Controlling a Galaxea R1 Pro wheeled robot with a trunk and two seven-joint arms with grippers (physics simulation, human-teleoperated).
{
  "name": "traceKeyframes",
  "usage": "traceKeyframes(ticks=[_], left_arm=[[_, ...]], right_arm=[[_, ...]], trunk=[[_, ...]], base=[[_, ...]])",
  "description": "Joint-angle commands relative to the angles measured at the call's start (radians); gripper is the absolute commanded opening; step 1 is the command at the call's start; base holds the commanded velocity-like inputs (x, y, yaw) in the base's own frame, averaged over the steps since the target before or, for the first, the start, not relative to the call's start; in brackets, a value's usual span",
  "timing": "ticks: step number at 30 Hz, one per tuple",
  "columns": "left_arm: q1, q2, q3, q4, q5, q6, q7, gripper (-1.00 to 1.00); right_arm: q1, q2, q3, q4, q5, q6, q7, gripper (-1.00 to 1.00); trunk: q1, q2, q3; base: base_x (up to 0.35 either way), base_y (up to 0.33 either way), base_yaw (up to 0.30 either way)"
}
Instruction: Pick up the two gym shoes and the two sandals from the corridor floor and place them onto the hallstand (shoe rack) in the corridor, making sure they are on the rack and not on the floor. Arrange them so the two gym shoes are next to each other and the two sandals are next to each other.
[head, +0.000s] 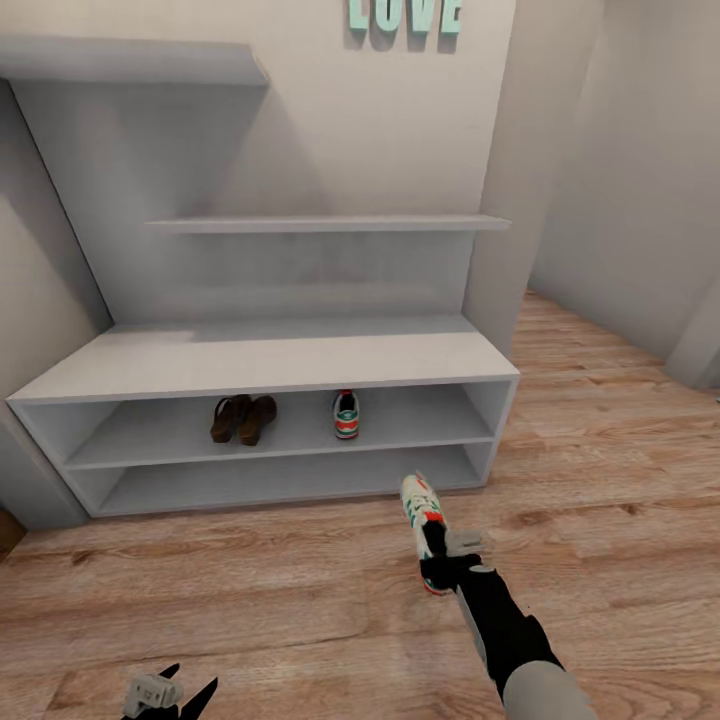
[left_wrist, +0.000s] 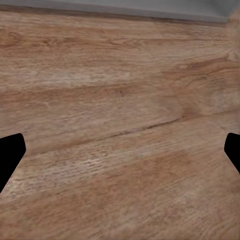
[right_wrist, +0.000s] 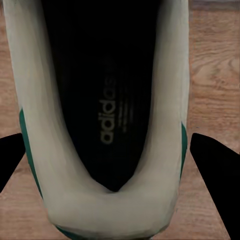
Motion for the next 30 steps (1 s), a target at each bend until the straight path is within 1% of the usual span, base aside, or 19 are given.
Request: traceKeyframes(ticks=[1,2,5,8,9,13,14,22,27,30], left_arm=[[0.0,0.0,0.003,0.001,0.005,0.002,-0.009,1.0],[0.0,0.0,0.003,0.001,0.005,0.002,-0.01,1.0],[0.0,0.0,0.003,0.002,0.004,0.002,-0.012,1.0],[0.0,0.0,0.003,0.002,0.004,0.001,-0.012,1.0],[0.0,0.0,0.003,0.002,0.004,0.001,-0.012,1.0],[0.0,0.0,0.003,0.002,0.004,0.001,-0.013,1.0],[0.0,-0.001,0.003,0.002,0.003,0.004,-0.012,1.0],[0.001,-0.002,0.002,0.003,0.002,0.004,-0.008,1.0],[0.001,-0.002,0.002,0.003,0.001,0.004,-0.008,1.0],[0.001,-0.002,0.002,0.003,0.001,0.004,-0.008,1.0]], right_arm=[[-0.011,0.005,0.009,-0.002,0.021,0.012,-0.005,-1.0],[-0.026,0.005,0.039,-0.003,0.025,0.026,-0.024,-1.0],[-0.043,0.005,0.08,-0.008,0.028,0.044,-0.051,-1.0],[-0.056,0.005,0.097,-0.013,0.025,0.051,-0.063,-1.0],[-0.074,0.005,0.103,-0.014,0.025,0.054,-0.068,-1.0],[-0.106,0.005,0.109,-0.021,0.024,0.056,-0.073,-1.0],[-0.111,0.005,0.11,-0.037,0.024,0.054,-0.073,-1.0],[-0.113,0.005,0.109,-0.039,0.024,0.052,-0.074,-1.0],[-0.113,0.005,0.109,-0.039,0.024,0.052,-0.074,-1.0],[-0.113,0.005,0.109,-0.04,0.024,0.052,-0.074,-1.0]], trunk=[[0.0,0.0,-0.001],[0.0,0.0,-0.001],[0.0,0.0,-0.001],[0.0,0.0,-0.001],[0.0,0.0,-0.001],[0.0,0.0,-0.001],[0.0,0.0,-0.001],[0.0,0.0,-0.001],[0.019,-0.035,-0.017],[0.021,-0.037,-0.028]], base=[[0.0,0.0,0.0],[0.0,0.0,0.0],[0.0,0.0,0.0],[0.0,0.0,0.0],[0.0,0.0,0.0],[0.0,0.0,0.0],[0.0,0.0,0.0],[0.0,0.0,0.0],[0.0,0.0,0.0],[0.0,0.0,0.0]])
